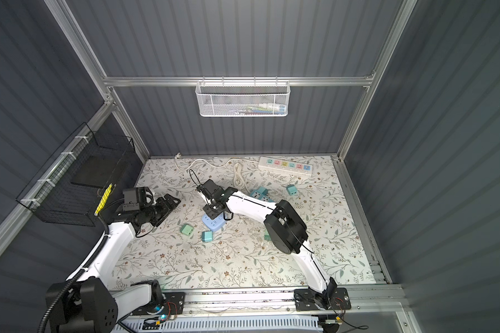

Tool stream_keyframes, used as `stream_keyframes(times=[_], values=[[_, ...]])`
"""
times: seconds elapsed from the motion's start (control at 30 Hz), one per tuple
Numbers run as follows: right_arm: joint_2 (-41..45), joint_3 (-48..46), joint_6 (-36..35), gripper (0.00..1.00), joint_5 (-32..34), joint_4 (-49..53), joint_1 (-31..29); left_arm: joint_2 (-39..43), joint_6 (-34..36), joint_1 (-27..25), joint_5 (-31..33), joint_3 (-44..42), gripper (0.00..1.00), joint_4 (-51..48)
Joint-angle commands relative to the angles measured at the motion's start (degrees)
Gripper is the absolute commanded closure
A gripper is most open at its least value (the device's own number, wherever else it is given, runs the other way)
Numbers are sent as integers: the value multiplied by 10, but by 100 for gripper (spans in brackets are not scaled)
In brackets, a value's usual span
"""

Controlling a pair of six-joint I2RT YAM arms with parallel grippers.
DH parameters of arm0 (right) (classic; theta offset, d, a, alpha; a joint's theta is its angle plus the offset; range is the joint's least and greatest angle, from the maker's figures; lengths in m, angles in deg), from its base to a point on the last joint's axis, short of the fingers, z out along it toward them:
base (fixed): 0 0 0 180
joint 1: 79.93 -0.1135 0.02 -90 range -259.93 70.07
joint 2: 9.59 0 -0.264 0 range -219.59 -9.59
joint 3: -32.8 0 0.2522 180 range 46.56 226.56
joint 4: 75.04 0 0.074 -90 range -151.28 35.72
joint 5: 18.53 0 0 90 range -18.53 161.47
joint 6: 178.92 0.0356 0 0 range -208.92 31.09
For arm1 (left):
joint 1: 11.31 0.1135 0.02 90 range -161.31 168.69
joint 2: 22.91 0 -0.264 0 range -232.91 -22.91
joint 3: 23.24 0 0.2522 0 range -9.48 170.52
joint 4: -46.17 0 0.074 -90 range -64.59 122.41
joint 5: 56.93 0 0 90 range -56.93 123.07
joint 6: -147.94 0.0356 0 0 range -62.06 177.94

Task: Insert the plug
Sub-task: 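Lower the teal adapter into the light-blue socket and open the right gripper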

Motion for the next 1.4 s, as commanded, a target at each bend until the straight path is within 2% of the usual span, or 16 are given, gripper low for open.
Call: stream_keyframes(times=[0.0, 0.23, 0.37, 0.5, 0.8, 0.93, 1.07, 1.17, 1.37], values=[[-32, -71, 10, 100, 6, 48, 1, -3, 11, 5, -8, 7, 12, 4], [-38, -100, 32, 100, 39, 1, -5, 2, 10, 4, -7, 5, 12, 3], [-56, -57, 44, 100, 63, -16, -1, 5, 3, 4, -7, 8, 12, 6], [-65, -29, 56, 99, 59, -39, 3, 12, 2, 4, -8, 17, 11, 4], [-29, -17, 46, 76, 31, -19, 3, 29, 7, 4, -8, 24, 8, -5], [-4, 10, 45, 62, 25, -7, 2, 35, 6, 4, -29, 30, 6, -7], [17, 38, 35, 53, 31, 6, 2, 42, 4, 4, -38, 39, 5, -6], [33, 47, 30, 43, 26, 11, 2, 51, -5, 4, -57, 34, 5, 6], [43, 47, 26, 42, 46, 9, 9, 64, -10, 4, -68, 20, 5, 10]])
